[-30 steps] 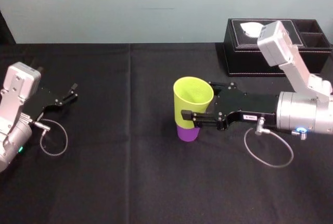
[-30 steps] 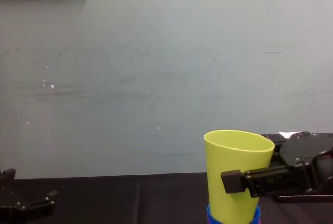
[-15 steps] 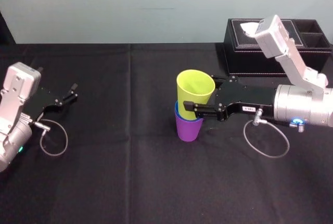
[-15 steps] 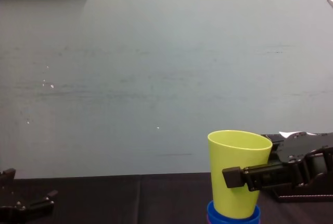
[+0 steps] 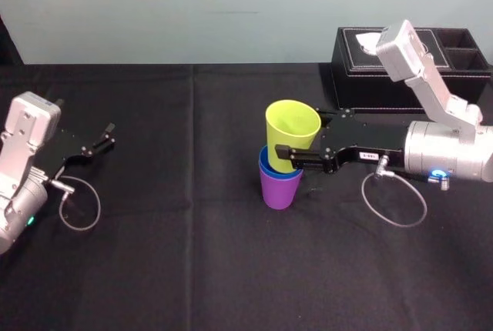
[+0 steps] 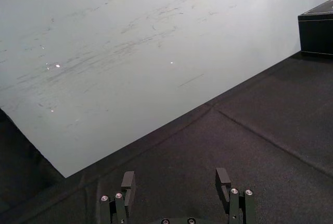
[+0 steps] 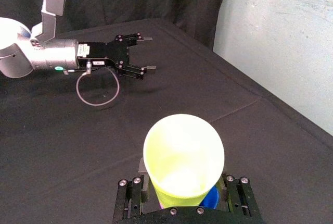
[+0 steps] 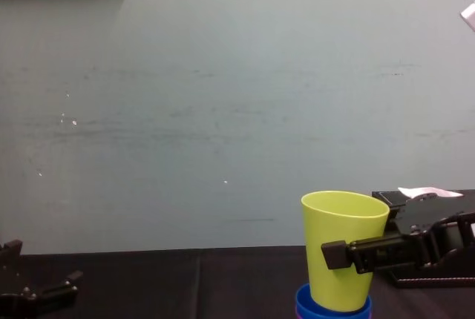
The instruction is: Stack the three plastic cups sequentially using one hand.
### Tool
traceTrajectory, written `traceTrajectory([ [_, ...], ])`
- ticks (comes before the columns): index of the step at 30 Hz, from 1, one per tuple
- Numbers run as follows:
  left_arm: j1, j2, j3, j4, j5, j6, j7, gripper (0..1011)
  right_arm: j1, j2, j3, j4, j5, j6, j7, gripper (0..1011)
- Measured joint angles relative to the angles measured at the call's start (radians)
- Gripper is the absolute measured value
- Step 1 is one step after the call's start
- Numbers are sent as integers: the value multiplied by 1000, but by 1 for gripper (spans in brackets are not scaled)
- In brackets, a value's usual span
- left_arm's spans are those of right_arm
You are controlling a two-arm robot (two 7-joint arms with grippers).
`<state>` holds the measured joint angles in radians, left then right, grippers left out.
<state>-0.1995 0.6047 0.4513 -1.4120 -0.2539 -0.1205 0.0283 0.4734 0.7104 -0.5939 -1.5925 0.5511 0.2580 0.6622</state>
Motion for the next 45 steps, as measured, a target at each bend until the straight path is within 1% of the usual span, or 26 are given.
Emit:
traceTrajectory([
  [11, 0, 0, 0, 0, 0, 0, 0, 1011, 13, -21, -14, 54, -3, -7, 16, 723],
  [15, 0, 0, 0, 0, 0, 0, 0, 1011, 15, -26, -18, 64, -6, -10, 19, 722],
  [30, 0, 0, 0, 0, 0, 0, 0, 1011, 16, -29, -21, 71, -8, -12, 23, 722],
  [32, 0, 0, 0, 0, 0, 0, 0, 1011, 16, -29, -21, 71, -8, -12, 23, 742],
  [34, 0, 0, 0, 0, 0, 0, 0, 1011, 15, -29, -21, 70, -8, -12, 23, 784],
  [35, 0, 0, 0, 0, 0, 0, 0, 1011, 15, -29, -21, 70, -8, -12, 23, 784],
  [37, 0, 0, 0, 0, 0, 0, 0, 1011, 15, -28, -20, 70, -8, -12, 23, 870],
  [38, 0, 0, 0, 0, 0, 0, 0, 1011, 15, -28, -20, 70, -8, -12, 22, 870],
  [39, 0, 0, 0, 0, 0, 0, 0, 1011, 15, -28, -20, 70, -8, -12, 22, 921],
  [42, 0, 0, 0, 0, 0, 0, 0, 1011, 15, -28, -20, 69, -8, -12, 22, 990],
  [45, 0, 0, 0, 0, 0, 0, 0, 1011, 15, -28, -20, 69, -8, -12, 22, 1000],
])
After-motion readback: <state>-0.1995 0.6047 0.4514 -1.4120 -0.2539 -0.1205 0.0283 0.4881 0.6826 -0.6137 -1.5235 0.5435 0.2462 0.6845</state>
